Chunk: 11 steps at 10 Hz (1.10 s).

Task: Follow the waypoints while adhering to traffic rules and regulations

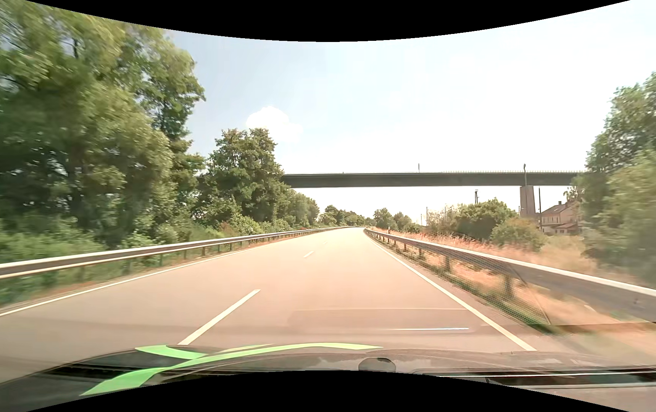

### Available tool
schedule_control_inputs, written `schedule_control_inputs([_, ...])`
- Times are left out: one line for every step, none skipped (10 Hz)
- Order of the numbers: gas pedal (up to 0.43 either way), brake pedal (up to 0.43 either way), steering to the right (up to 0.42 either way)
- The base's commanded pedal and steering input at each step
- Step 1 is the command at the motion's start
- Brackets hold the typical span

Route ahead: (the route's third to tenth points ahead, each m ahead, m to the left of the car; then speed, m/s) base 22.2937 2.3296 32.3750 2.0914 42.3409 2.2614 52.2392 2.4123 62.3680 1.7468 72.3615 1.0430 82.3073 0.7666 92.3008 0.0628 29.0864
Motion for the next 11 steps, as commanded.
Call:
schedule_control_inputs([0.358, 0.000, 0.001])
schedule_control_inputs([0.358, 0.000, 0.001])
schedule_control_inputs([0.339, 0.000, 0.001])
schedule_control_inputs([0.299, 0.000, 0.001])
schedule_control_inputs([0.287, 0.000, 0.001])
schedule_control_inputs([0.287, 0.000, 0.001])
schedule_control_inputs([0.260, 0.000, 0.001])
schedule_control_inputs([0.220, 0.000, 0.001])
schedule_control_inputs([0.209, 0.000, 0.001])
schedule_control_inputs([0.209, 0.000, 0.001])
schedule_control_inputs([0.220, 0.000, 0.001])
